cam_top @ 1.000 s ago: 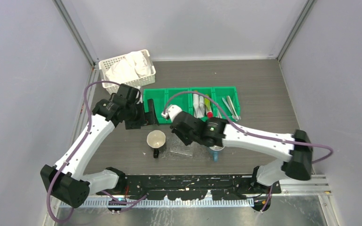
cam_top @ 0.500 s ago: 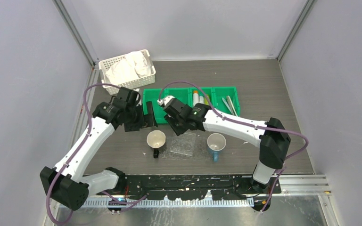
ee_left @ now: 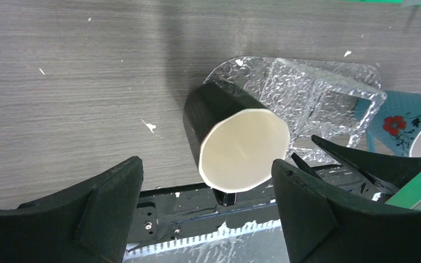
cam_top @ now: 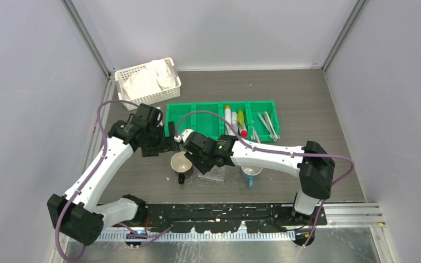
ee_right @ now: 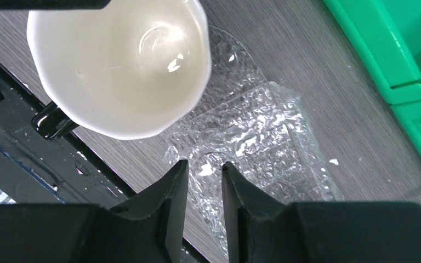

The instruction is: Prepare toiletry sets of a toothbrush and toothpaste on the tray

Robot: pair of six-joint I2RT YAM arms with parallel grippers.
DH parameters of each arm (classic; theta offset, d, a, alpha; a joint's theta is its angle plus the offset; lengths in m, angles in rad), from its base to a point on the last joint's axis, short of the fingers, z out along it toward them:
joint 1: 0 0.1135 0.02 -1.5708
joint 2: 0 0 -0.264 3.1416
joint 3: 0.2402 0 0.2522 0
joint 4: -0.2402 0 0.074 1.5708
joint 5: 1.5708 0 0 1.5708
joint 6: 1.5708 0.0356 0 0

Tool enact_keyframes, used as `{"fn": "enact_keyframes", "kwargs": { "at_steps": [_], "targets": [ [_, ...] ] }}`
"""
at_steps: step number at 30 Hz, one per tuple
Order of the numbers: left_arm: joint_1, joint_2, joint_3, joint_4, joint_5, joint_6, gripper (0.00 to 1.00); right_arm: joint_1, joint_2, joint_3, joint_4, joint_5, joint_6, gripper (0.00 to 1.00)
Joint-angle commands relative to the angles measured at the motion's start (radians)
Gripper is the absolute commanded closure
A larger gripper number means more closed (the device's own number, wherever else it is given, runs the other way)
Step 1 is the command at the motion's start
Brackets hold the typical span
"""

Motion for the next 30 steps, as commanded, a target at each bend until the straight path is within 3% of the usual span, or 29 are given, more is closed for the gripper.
{"fn": "enact_keyframes", "kwargs": {
  "at_steps": [1, 18, 22, 25, 28, 30],
  "targets": [
    [-0.003, -0.014, 0.005, 0.069, 0.022, -0.008, 0.12, 0.041, -0.008, -0.052, 0.072, -0.069, -0.022, 0.66],
    [-0.003, -0.01, -0.011, 0.088, 0.026, -0.014, 0.12, 0.052, -0.139, -0.187, 0.108, -0.053, 0.004, 0.67],
    [-0.003, -0.004, 0.001, 0.08, 0.015, -0.01, 0.12, 0.051, -0.175, -0.188, 0.204, -0.078, -0.003, 0.63],
    [-0.003, 0.003, 0.011, 0.076, 0.01, -0.009, 0.11, 0.052, -0.207, -0.177, 0.278, -0.08, 0.01, 0.53],
    [-0.003, 0.008, 0.02, 0.072, 0.01, -0.008, 0.11, 0.052, -0.266, -0.18, 0.33, -0.038, 0.041, 0.49],
    [-0.003, 0.007, 0.024, 0.065, 0.012, -0.008, 0.11, 0.051, -0.304, -0.17, 0.282, 0.077, 0.072, 0.49]
  ]
}}
